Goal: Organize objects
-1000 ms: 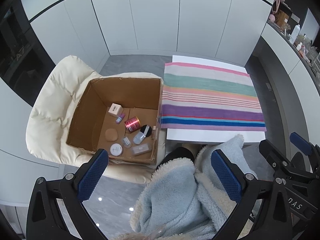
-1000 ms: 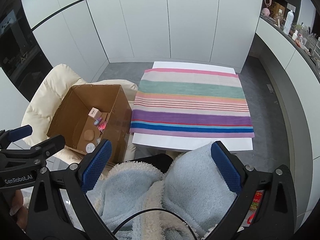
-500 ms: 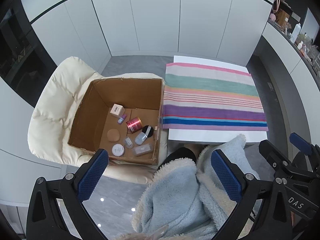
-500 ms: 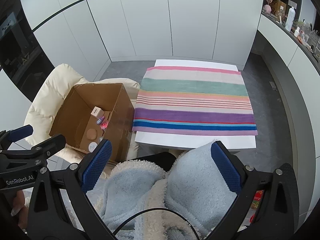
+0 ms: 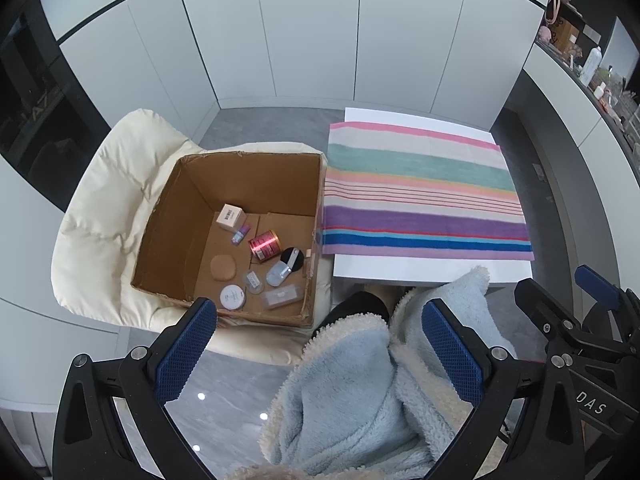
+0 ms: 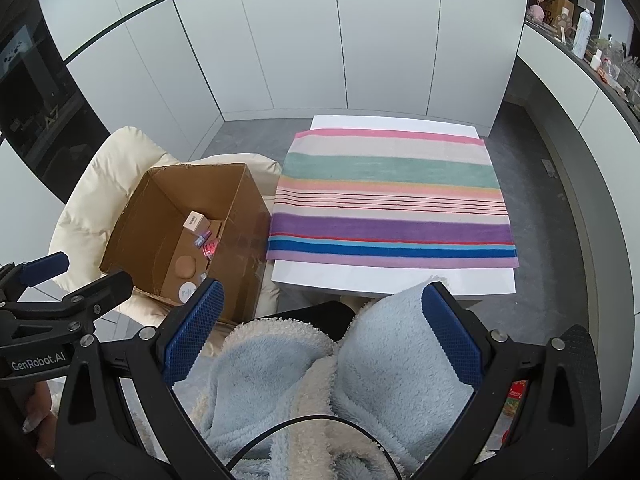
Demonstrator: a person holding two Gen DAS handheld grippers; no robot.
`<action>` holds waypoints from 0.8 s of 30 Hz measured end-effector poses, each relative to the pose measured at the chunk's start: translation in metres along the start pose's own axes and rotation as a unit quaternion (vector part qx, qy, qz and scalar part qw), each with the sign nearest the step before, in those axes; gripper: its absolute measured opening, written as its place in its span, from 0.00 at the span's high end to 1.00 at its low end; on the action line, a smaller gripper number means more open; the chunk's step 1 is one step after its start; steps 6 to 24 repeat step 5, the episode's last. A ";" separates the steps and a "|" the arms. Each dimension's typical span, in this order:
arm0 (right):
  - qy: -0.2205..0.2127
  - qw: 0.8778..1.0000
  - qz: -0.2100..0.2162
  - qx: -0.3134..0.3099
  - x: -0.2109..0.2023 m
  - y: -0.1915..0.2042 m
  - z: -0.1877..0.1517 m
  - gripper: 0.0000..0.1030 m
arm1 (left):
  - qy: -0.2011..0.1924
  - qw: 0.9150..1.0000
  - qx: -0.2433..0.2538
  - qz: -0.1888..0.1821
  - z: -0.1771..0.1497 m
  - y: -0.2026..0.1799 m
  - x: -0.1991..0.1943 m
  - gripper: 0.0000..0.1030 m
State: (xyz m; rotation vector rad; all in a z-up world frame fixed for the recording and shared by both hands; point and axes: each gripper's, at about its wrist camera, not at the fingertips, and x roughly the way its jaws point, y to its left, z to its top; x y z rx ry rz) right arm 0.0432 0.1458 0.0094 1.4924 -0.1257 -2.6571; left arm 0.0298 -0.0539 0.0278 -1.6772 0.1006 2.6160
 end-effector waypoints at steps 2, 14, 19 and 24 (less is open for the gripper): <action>-0.001 1.000 0.001 0.000 0.000 0.000 0.000 0.02 | -0.006 1.000 0.001 0.003 0.000 -0.001 -0.001 0.00; 0.000 1.000 0.000 0.000 0.000 0.000 0.001 0.02 | -0.007 1.000 0.004 0.007 0.000 -0.001 -0.001 0.00; 0.000 1.000 0.000 0.000 0.000 0.000 0.001 0.02 | -0.007 1.000 0.004 0.007 0.000 -0.001 -0.001 0.00; 0.000 1.000 0.000 0.000 0.000 0.000 0.001 0.02 | -0.007 1.000 0.004 0.007 0.000 -0.001 -0.001 0.00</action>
